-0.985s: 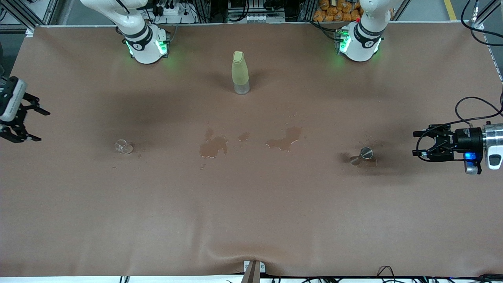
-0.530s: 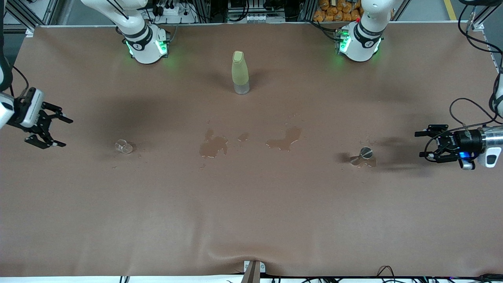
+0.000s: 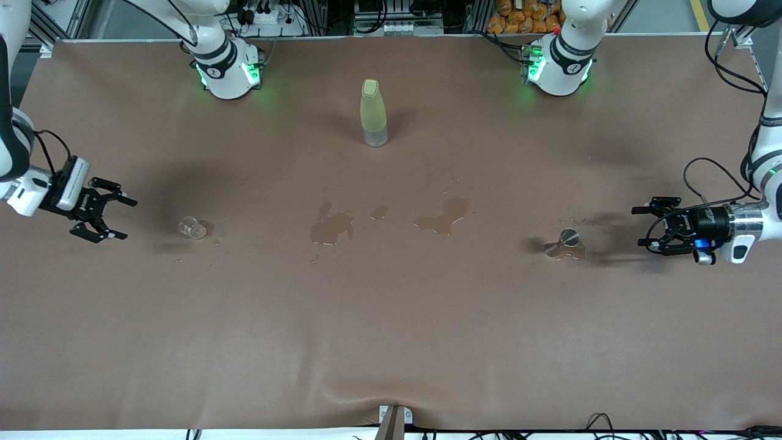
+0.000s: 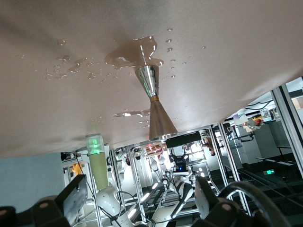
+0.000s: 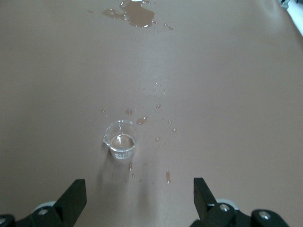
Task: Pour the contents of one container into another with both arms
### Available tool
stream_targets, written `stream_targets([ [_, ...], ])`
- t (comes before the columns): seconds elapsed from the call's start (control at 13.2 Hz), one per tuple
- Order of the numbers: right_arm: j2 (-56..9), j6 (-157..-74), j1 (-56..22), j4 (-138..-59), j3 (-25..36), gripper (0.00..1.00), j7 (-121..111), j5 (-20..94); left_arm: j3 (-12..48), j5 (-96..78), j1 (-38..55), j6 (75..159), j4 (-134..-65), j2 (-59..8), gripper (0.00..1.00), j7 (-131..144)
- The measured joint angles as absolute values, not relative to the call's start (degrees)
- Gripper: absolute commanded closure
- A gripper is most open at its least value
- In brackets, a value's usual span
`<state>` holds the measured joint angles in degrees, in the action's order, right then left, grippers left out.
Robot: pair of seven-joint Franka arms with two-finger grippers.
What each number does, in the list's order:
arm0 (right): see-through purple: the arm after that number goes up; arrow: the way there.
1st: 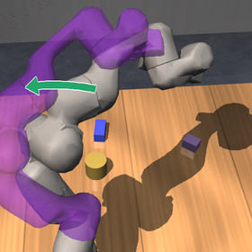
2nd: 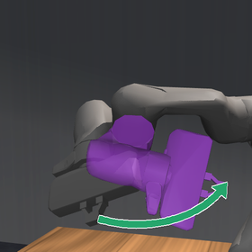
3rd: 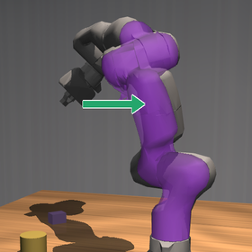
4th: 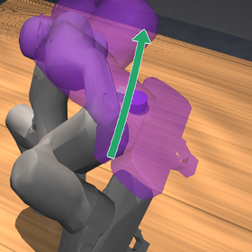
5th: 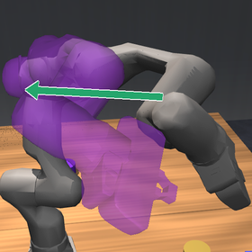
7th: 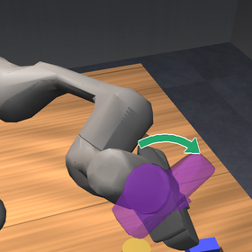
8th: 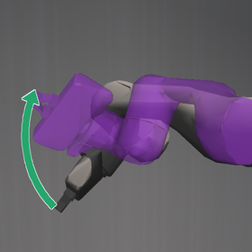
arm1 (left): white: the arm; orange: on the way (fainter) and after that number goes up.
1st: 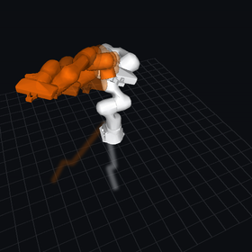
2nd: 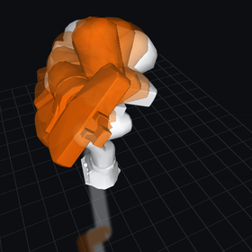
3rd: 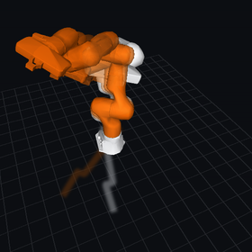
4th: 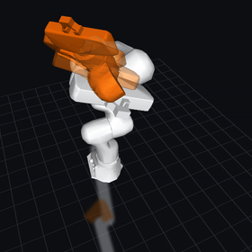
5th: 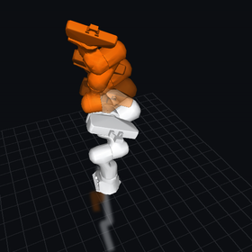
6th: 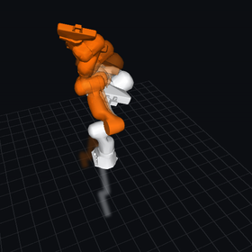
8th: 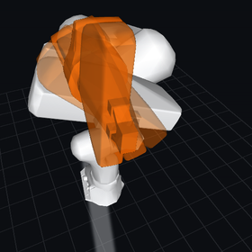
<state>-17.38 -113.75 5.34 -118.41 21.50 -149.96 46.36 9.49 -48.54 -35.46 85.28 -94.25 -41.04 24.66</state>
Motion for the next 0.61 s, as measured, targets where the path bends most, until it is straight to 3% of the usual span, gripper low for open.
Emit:
stream_targets([
  [0.61,-25.1,-106.9,8.4,-118.6,21.5,0.00,-158.3,57.6,9.6,-51.9,-33.6,87.4,-94.2,-43.6,0.00,33.0],
])
